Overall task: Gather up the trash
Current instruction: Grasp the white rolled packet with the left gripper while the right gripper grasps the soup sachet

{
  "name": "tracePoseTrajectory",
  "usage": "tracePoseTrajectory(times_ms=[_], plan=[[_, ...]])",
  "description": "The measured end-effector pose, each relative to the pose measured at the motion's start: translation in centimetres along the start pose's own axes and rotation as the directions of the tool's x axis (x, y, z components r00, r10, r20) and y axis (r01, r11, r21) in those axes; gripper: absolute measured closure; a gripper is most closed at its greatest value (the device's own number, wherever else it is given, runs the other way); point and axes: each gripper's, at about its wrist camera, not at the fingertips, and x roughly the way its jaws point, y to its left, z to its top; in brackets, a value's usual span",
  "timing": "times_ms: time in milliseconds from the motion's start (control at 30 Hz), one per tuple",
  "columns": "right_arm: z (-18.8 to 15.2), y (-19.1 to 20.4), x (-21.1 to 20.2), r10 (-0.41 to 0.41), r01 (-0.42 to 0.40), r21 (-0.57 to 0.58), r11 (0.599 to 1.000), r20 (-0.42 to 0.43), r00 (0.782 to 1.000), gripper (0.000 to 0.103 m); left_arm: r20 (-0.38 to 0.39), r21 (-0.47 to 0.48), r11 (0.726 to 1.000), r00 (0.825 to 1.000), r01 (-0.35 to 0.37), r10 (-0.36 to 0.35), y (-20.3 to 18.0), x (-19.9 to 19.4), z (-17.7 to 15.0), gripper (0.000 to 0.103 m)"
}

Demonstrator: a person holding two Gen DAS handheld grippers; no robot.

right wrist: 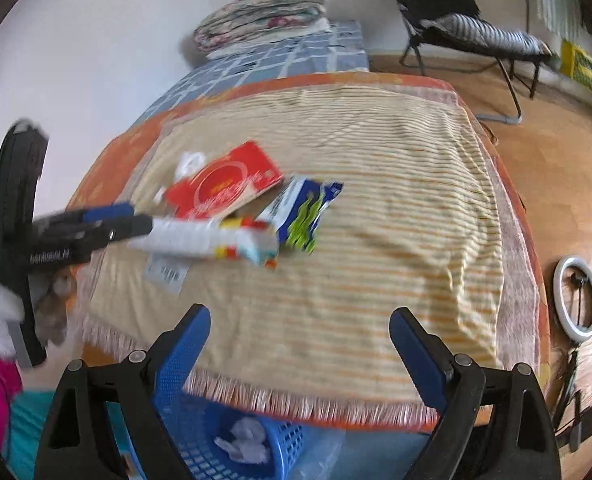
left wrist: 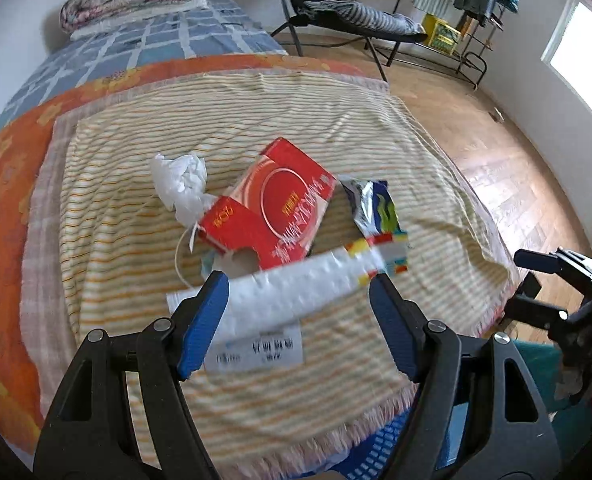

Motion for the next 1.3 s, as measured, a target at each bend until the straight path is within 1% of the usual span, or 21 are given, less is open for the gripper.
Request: tracePoseTrajectory(times_ms=[167, 267, 367, 467, 533, 667, 767, 833, 933, 1000, 1100, 1167, 1200, 1267, 1300], plan=[[2.7, -1.9, 2.9, 0.018, -0.014, 0.086, 0.996, -0.038, 0.999, 0.01, -0.031, -0.069, 0.997, 0.998, 0.045, -0.048, 1.6, 1.8, 1.1, 0.028], [4.0, -2.7, 4.3, 0.031, -0.025, 0.134, 0.991, -0.047, 0.998, 0.01, -0.059, -0.066, 0.996, 0.996, 0.056, -0.06, 1.7, 2.7, 1.1, 0.028], [5.0, -2.9, 5.7, 0.025, -0.016, 0.157, 0.987, -0.057, 0.998, 0.01, -0.091, -0.065, 0.995, 0.993, 0.072, -0.078, 1.7, 3.7, 0.8, 0.028], [5.6, -2.9, 7.0, 0.024, -0.011, 0.183, 0.983, -0.067, 0.997, 0.01, -0.123, -0.084, 0.992, 0.987, 0.094, -0.104, 1.7, 4.4, 0.3, 0.028], [6.0, -2.9, 7.5, 0.031, -0.016, 0.202, 0.979, -0.07, 0.997, 0.01, -0.139, -0.072, 0.992, 0.984, 0.1, -0.109, 1.3, 4.6, -0.1, 0.028], [6.8, -2.5, 8.2, 0.025, -0.011, 0.205, 0.979, -0.066, 0.998, 0.01, -0.146, 0.011, 0.996, 0.986, 0.088, -0.085, -0.4, 4.0, -0.9, 0.028], [7.3, -2.3, 9.1, 0.008, 0.007, 0.203, 0.979, -0.074, 0.997, 0.01, -0.146, 0.089, 0.994, 0.988, 0.057, -0.044, -2.0, 3.8, -1.6, 0.028], [7.5, -2.4, 9.8, 0.01, 0.009, 0.22, 0.975, -0.084, 0.996, 0.01, -0.157, 0.148, 0.988, 0.988, 0.036, -0.012, -3.0, 4.2, -2.0, 0.028], [7.7, -2.4, 11.0, 0.022, 0.005, 0.253, 0.967, -0.101, 0.995, 0.01, -0.16, 0.243, 0.97, 0.986, -0.003, 0.043, -4.4, 4.7, -3.0, 0.028], [8.0, -2.2, 11.7, 0.023, 0.006, 0.255, 0.967, -0.109, 0.994, 0.01, -0.161, 0.269, 0.963, 0.985, -0.015, 0.06, -4.7, 5.1, -3.4, 0.028], [8.1, -1.5, 13.0, 0.01, 0.021, 0.245, 0.969, -0.125, 0.992, 0.01, -0.171, 0.276, 0.961, 0.983, -0.024, 0.073, -4.8, 5.8, -3.7, 0.028], [8.2, -0.9, 13.7, -0.007, 0.04, 0.229, 0.973, -0.141, 0.99, 0.011, -0.183, 0.281, 0.96, 0.98, -0.018, 0.072, -5.0, 6.1, -3.9, 0.028], [8.1, -0.7, 13.9, -0.016, 0.049, 0.221, 0.974, -0.146, 0.989, 0.011, -0.186, 0.297, 0.955, 0.98, -0.018, 0.076, -5.3, 6.3, -4.1, 0.028], [8.1, -0.4, 14.4, -0.045, 0.076, 0.198, 0.977, -0.157, 0.987, 0.011, -0.181, 0.334, 0.941, 0.977, -0.046, 0.112, -5.6, 6.5, -4.4, 0.028], [8.0, -0.4, 14.7, -0.066, 0.096, 0.183, 0.978, -0.162, 0.985, 0.011, -0.184, 0.338, 0.94, 0.976, -0.048, 0.115, -5.5, 6.6, -4.5, 0.028]])
